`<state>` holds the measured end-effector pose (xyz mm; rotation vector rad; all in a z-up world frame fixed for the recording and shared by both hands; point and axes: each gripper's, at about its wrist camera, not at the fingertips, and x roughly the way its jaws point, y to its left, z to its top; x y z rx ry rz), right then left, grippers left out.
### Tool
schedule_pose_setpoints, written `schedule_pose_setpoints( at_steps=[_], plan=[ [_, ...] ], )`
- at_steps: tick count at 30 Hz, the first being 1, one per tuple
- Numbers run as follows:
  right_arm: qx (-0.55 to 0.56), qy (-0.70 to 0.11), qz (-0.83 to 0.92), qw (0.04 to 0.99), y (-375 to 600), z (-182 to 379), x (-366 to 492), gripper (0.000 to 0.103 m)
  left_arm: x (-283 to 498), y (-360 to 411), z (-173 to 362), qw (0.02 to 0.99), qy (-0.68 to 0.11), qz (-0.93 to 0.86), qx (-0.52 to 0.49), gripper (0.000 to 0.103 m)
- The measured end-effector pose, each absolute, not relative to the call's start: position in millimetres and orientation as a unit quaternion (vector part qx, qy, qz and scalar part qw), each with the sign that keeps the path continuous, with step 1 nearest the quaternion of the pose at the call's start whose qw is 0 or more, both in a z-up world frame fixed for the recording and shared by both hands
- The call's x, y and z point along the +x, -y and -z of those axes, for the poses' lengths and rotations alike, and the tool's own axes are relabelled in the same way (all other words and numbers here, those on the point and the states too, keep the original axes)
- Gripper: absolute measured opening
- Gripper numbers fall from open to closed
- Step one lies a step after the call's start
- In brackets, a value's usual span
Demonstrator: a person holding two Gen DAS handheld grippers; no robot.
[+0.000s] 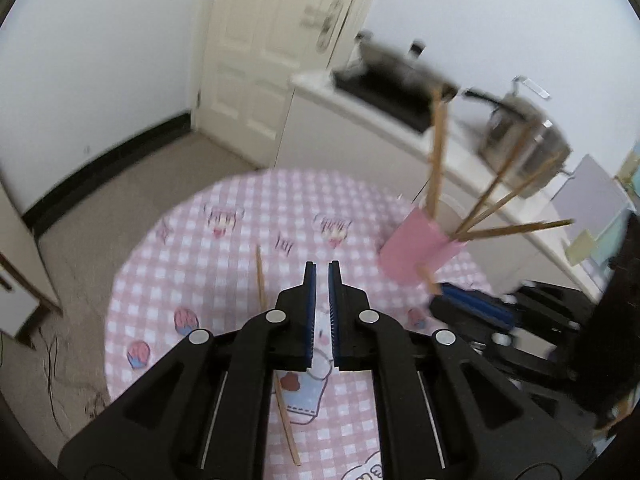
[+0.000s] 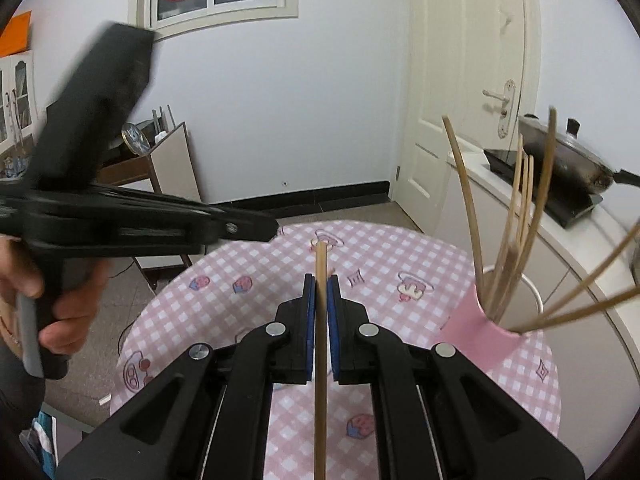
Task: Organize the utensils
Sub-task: 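Lift the held chopsticks upright and carry both tools over the pink cup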
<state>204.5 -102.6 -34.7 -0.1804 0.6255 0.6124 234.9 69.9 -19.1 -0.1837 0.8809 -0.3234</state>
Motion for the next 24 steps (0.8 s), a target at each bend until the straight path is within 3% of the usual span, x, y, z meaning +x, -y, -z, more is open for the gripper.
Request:
schedule_pose_setpoints(
  at_steps=[6,7,8,9,16,20,24],
  plan=[
    [-0.078,-0.325,-0.285,0.898,108,63,218,0.005,254,-63,62,0.867,-0.475,0.129,-0.079,0.011],
    [-0.077,-0.329,-0.284,0.897,109,67,222,0.005,257,-63,67,0.864,-0.481,0.124,-0.08,0.025],
    [-0.076,-0.332,-0.283,0.897,109,71,226,0.005,261,-63,71,0.863,-0.484,0.119,-0.081,0.048],
    [-0.077,-0.336,-0.28,0.896,108,76,230,0.005,263,-62,74,0.865,-0.482,0.114,-0.078,0.051],
    [-0.078,-0.351,-0.279,0.89,108,95,244,0.005,301,-53,104,0.855,-0.509,0.086,-0.052,0.05],
    [-0.081,-0.356,-0.277,0.889,108,98,251,0.005,319,-52,125,0.84,-0.534,0.076,-0.056,0.037],
    [-0.084,-0.36,-0.275,0.888,105,102,256,0.005,328,-51,137,0.835,-0.545,0.066,-0.05,0.034]
  ],
)
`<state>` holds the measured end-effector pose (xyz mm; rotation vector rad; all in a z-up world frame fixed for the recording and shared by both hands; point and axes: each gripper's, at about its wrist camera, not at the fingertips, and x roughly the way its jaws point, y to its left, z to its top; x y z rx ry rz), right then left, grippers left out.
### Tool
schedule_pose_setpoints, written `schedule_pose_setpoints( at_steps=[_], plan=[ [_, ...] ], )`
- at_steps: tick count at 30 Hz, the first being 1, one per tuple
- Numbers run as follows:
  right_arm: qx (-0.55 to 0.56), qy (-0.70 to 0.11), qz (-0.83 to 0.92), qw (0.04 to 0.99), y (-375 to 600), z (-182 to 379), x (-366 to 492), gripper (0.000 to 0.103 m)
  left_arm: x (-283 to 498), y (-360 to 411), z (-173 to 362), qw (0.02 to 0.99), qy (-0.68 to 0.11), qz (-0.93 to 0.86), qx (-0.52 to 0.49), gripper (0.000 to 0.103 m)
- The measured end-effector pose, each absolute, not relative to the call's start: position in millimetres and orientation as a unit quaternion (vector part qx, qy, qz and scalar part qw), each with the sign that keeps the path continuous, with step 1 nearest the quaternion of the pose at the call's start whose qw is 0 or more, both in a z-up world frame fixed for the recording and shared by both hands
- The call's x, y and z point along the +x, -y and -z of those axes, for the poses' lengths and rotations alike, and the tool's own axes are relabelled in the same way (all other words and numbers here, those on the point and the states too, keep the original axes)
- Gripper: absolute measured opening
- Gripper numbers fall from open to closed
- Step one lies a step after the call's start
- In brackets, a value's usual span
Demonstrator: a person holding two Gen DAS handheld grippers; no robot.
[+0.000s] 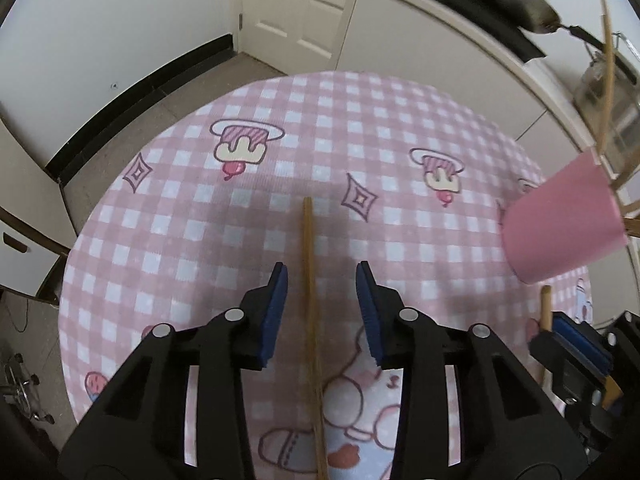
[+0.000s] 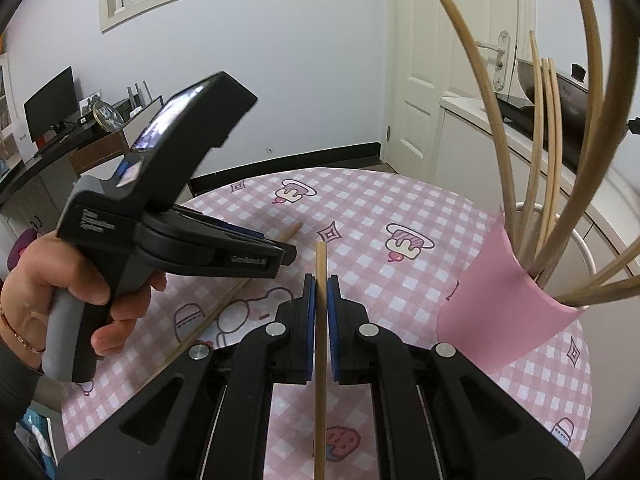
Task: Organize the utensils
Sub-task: 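Lift the held chopsticks upright and carry both tools over the pink cup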
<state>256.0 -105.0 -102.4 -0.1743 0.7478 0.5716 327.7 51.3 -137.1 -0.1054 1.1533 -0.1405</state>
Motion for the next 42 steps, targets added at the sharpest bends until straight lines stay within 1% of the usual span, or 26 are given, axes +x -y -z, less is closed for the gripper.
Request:
schedule_pose_setpoints(
  at_steps=[1,4,7,10,14,20,24,27,32,37,42],
  plan=[
    [-0.083,-0.361,-0.275,0.887,104,104,257,0.005,328,-52,138,0.837,-0.542,0.064,-0.045,0.031],
    [-0.086,-0.361,-0.277,0.886,102,104,257,0.005,329,-51,138,0.841,-0.538,0.053,-0.029,0.006],
    [-0.086,-0.359,-0.278,0.887,102,101,256,0.005,325,-56,134,0.845,-0.529,0.06,-0.042,0.006],
    [-0.09,-0.351,-0.279,0.889,102,97,253,0.005,315,-64,118,0.858,-0.504,0.071,-0.063,0.006],
    [-0.085,-0.338,-0.291,0.891,103,81,244,0.005,289,-61,77,0.884,-0.455,0.092,-0.056,0.006],
    [-0.087,-0.274,-0.288,0.913,109,36,220,0.005,246,-47,10,0.91,-0.384,0.149,-0.054,0.005],
    [-0.085,-0.246,-0.281,0.924,119,16,204,0.004,219,-39,-19,0.921,-0.344,0.173,-0.054,0.005],
    [-0.06,-0.241,-0.289,0.924,132,2,196,0.004,200,-32,-37,0.931,-0.312,0.181,-0.049,0.005],
    [-0.036,-0.202,-0.287,0.936,158,-31,173,0.004,170,-27,-72,0.95,-0.245,0.19,-0.047,0.005],
    [-0.035,-0.147,-0.255,0.955,188,-60,152,0.005,157,-20,-95,0.957,-0.197,0.202,-0.067,0.005],
    [-0.033,-0.115,-0.209,0.971,216,-73,153,0.005,160,-18,-107,0.96,-0.165,0.206,-0.097,0.005]
  ],
)
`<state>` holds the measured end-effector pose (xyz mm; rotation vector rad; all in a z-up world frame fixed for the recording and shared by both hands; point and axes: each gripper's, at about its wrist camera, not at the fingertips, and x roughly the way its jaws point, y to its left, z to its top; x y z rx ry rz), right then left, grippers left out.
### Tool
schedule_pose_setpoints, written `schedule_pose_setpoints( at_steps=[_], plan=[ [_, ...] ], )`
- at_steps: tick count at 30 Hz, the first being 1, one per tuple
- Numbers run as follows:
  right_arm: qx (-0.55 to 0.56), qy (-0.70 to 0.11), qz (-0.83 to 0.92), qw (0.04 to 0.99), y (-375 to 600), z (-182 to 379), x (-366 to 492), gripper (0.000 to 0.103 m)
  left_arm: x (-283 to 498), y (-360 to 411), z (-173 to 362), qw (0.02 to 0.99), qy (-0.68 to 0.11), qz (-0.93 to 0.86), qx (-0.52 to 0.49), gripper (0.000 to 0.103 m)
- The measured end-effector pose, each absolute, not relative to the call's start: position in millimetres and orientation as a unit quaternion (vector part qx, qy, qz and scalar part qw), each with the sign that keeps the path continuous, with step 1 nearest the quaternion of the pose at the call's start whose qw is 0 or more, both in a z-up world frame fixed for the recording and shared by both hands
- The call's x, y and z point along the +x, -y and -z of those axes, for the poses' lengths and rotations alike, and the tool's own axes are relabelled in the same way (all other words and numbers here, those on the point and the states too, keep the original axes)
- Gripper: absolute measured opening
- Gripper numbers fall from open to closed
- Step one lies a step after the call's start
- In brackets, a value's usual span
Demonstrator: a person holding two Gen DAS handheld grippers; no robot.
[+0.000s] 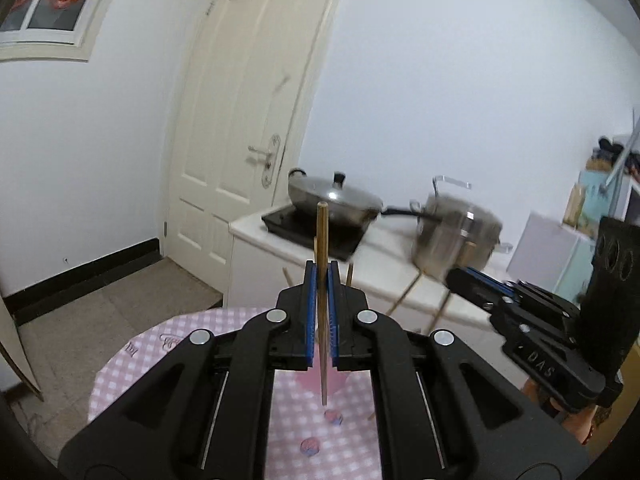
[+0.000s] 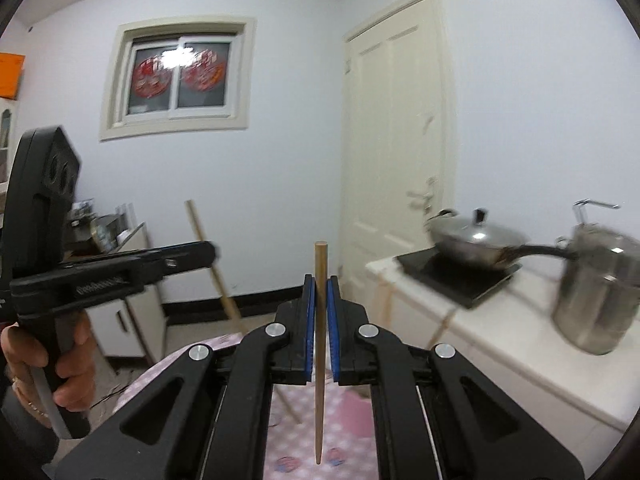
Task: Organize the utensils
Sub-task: 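Lift the held chopsticks upright and carry both tools over the pink cup, then lower the chopsticks into the pink cup and open both tools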
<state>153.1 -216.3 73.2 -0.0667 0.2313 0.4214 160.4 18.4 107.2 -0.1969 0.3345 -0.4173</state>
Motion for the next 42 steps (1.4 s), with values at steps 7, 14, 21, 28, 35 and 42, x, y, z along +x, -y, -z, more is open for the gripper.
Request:
schedule_pose_setpoints(
  at_steps=[7,14,21,28,35,42],
  plan=[
    [0.003,-0.09,-0.148,0.985,270,-83,170,0.005,172,-21,-116,0.964,-0.144,0.191,-0.12,0.005],
    [0.01,-0.048,-0.055,0.997,298,-69,202,0.005,201,-27,-114,0.975,-0.119,0.13,-0.139,0.005],
    [0.082,-0.013,-0.061,0.995,315,-53,230,0.005,237,-33,-109,0.977,-0.109,0.093,-0.16,0.005],
    [0.123,-0.017,-0.111,0.986,321,-55,249,0.005,268,-43,-102,0.965,-0.107,0.104,-0.216,0.005],
    [0.126,-0.037,-0.147,0.98,314,-50,258,0.005,288,-36,-80,0.945,-0.139,0.149,-0.255,0.005],
    [0.112,-0.068,-0.159,0.978,304,-33,267,0.005,302,-32,-63,0.936,-0.166,0.157,-0.27,0.005]
  ],
)
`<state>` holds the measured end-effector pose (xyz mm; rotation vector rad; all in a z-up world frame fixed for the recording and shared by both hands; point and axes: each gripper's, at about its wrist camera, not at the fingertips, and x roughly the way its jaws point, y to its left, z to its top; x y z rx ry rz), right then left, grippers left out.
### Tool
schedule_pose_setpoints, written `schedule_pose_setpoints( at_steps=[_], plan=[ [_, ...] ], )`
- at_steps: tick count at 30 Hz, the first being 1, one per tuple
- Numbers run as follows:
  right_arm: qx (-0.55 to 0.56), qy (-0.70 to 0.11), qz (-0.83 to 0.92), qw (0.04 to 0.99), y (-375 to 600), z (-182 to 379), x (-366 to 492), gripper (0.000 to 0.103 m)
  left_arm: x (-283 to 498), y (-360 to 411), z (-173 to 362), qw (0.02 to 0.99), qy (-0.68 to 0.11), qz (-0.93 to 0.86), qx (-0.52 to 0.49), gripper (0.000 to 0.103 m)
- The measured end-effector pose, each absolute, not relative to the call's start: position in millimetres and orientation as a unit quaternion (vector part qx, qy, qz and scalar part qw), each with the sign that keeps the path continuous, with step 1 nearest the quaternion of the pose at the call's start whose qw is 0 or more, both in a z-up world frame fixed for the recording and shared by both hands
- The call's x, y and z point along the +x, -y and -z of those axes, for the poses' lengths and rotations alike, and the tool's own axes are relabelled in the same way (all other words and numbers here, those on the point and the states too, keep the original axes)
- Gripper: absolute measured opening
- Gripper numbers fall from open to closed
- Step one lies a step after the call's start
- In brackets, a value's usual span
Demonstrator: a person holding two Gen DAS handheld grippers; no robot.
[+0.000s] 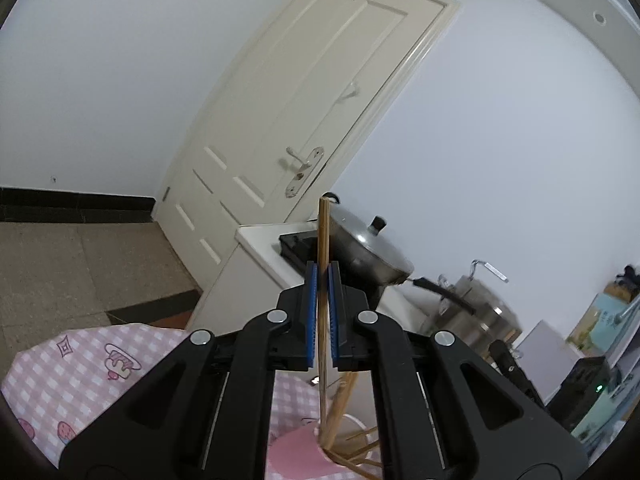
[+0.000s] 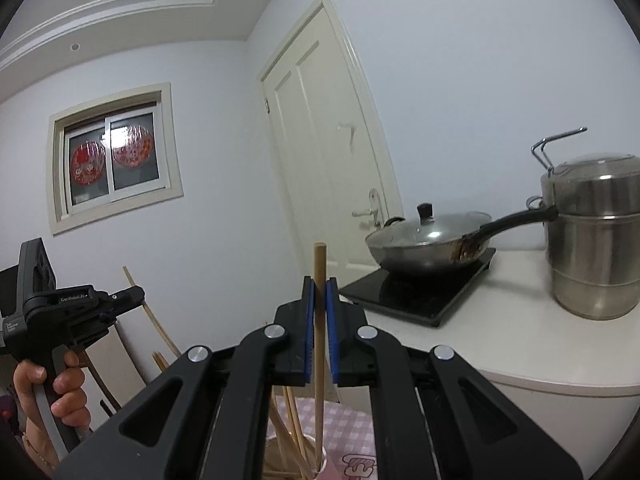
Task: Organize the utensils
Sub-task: 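Lower the chopsticks into the pink cup and open both tools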
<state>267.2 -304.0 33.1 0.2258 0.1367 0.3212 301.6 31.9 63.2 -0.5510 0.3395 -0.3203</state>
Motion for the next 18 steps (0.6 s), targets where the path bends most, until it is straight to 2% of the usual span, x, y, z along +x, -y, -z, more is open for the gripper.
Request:
schedule_pose_setpoints(
  at_steps=[6,18],
  plan=[
    [0.108,-0.087,-0.171,0.975,300,-17,272,0.005,307,-19,-52,0.934,-0.185,0.173,-0.253,0.005],
    [0.104,-0.094,-0.174,0.975,299,-20,272,0.005,314,12,-47,0.933,-0.224,0.2,-0.201,0.006]
  ],
)
